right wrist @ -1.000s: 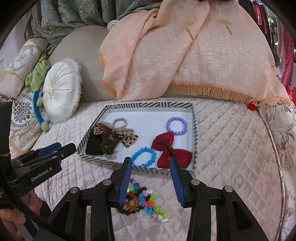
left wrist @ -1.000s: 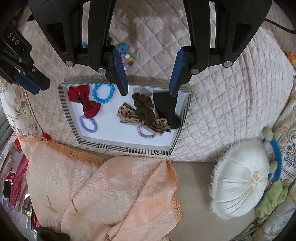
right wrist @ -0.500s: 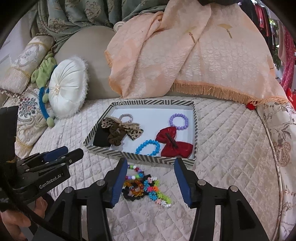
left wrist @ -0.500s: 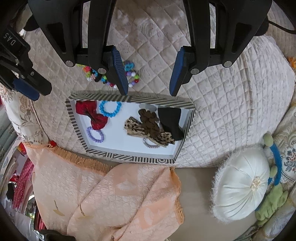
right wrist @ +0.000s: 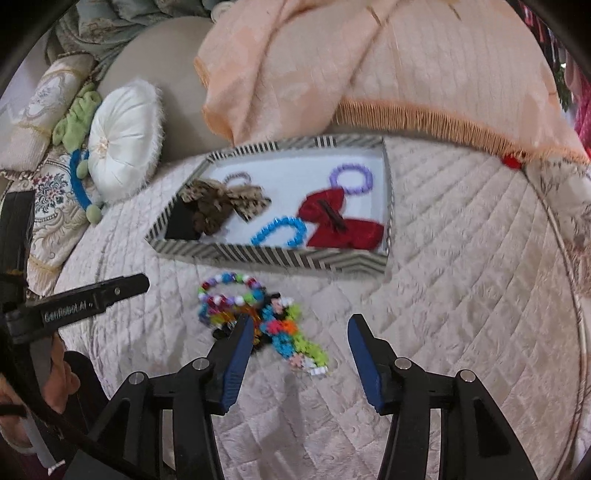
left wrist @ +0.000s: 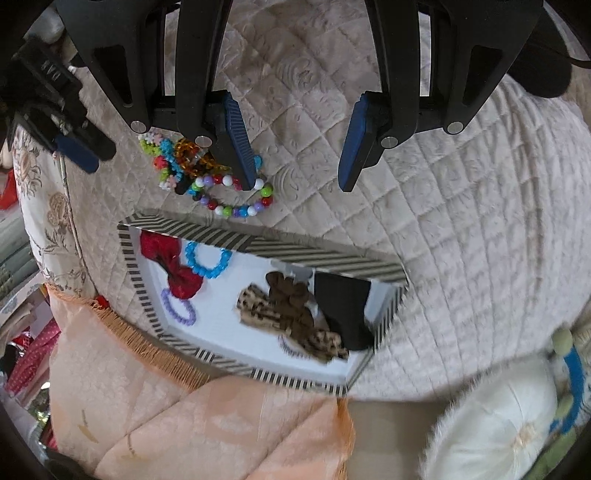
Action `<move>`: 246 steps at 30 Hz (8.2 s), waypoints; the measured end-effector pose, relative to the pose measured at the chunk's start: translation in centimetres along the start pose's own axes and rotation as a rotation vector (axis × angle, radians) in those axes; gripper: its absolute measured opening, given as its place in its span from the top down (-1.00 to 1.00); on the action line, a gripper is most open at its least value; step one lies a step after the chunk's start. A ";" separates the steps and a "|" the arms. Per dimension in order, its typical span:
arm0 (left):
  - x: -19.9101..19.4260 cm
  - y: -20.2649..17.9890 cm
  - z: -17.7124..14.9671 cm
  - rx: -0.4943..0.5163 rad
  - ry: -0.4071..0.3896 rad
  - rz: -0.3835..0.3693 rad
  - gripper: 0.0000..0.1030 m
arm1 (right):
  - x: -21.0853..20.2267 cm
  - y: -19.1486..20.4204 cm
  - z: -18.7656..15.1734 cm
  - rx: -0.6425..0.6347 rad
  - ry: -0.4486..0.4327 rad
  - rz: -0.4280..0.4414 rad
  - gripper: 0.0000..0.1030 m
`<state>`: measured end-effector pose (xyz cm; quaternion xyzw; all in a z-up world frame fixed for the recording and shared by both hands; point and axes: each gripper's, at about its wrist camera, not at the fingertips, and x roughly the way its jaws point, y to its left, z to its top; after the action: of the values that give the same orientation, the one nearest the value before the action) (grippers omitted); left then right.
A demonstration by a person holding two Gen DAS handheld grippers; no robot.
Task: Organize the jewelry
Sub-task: 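Move both tools back over the remaining bracelet pile, then grasp the multicolour bead bracelet with the left tool while the right tool grasps the green bead bracelet, then lower both bracelets into the tray and open both tools, then move both tools back over the last hair ties and bracelets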
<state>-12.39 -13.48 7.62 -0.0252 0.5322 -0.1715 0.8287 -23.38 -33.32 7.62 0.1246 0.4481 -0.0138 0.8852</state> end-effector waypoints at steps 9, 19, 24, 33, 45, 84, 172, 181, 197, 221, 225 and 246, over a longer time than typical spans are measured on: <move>4.6 -0.6 1.0 0.001 0.075 0.033 0.11 | 2.2 -1.4 -1.5 -0.028 0.050 0.006 0.02; 7.4 -1.8 2.3 0.043 0.106 0.050 0.11 | 5.0 -0.4 -1.3 -0.129 0.096 0.005 0.24; 8.2 -2.5 2.5 0.082 0.105 0.076 0.11 | 5.5 -0.8 -1.6 -0.119 0.058 0.025 0.52; 8.1 -1.9 2.9 0.076 0.090 0.023 0.73 | 2.4 -1.7 -1.6 -0.086 -0.004 0.046 0.63; 3.3 -1.3 2.8 0.080 0.034 -0.043 0.84 | -2.5 -1.1 -0.3 -0.065 -0.105 0.086 0.63; -5.1 -2.4 4.8 0.141 -0.119 -0.027 0.84 | -6.1 2.4 3.9 -0.158 -0.159 0.089 0.63; 5.6 -3.3 14.2 0.090 -0.125 0.157 -0.01 | 7.2 -1.3 15.3 0.026 -0.081 -0.020 0.34; 2.3 -3.0 9.6 0.117 -0.182 0.209 -0.01 | 4.3 0.9 11.5 0.035 -0.104 -0.024 0.23; -2.5 -4.1 3.1 0.142 -0.235 0.187 -0.01 | -0.8 1.5 5.6 0.037 -0.107 -0.005 0.15; -2.0 -2.6 0.0 0.109 -0.080 0.057 -0.01 | -0.9 1.3 0.8 0.017 -0.017 0.007 0.00; 0.7 -2.6 -0.4 0.114 0.009 0.025 -0.01 | 0.8 0.4 -0.2 0.035 0.029 0.005 0.00; 7.2 -4.1 0.8 0.106 0.151 0.000 -0.01 | 3.4 -1.0 -0.5 0.076 0.087 0.027 -0.01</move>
<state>-10.02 -19.68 2.60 0.0316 0.5835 -0.2010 0.7862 -21.85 -33.89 4.42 0.1644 0.4836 -0.0134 0.8596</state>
